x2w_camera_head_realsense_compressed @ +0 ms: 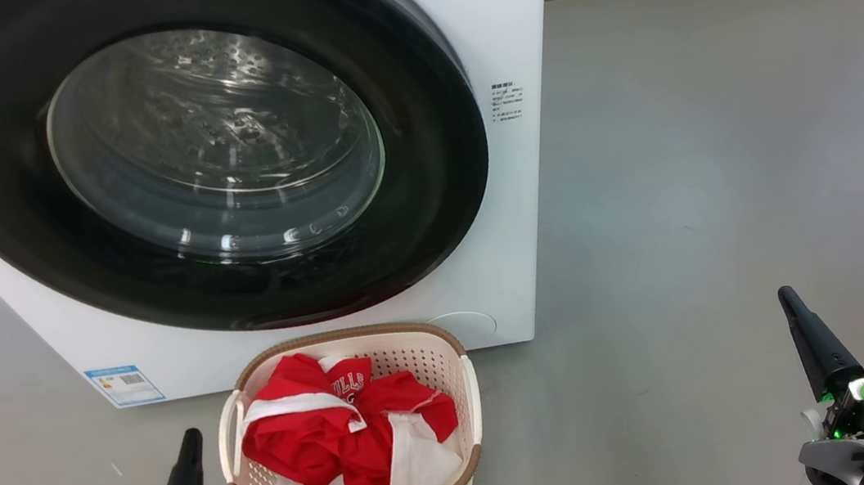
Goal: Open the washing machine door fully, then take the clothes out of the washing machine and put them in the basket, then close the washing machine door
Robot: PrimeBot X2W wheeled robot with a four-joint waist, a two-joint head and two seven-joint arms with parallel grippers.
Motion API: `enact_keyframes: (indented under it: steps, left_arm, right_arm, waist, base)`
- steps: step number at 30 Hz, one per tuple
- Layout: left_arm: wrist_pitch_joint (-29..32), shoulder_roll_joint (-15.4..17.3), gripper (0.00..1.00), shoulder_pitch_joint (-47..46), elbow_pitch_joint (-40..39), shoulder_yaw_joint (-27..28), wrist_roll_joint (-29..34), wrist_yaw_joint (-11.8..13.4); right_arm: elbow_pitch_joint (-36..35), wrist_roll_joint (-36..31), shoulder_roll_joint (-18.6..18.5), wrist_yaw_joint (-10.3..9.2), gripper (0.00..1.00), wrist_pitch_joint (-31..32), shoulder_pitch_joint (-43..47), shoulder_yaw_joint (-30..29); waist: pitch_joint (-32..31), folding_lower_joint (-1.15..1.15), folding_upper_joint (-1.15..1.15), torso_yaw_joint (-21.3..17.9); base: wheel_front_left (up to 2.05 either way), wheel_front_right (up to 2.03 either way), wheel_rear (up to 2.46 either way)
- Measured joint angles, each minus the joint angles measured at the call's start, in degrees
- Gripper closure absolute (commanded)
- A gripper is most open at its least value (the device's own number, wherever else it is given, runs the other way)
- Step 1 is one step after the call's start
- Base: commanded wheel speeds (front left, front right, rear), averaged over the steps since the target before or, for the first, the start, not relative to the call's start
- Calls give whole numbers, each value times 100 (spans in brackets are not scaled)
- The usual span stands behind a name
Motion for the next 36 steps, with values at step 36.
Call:
enact_keyframes:
  steps: [36]
  left_arm:
    - [0, 0, 100, 0, 0, 0, 0, 0]
  right_arm:
    - [0, 0, 1, 0, 100, 0, 0, -1]
  waist:
    - [0, 0, 0, 0]
  base:
    - [0, 0, 0]
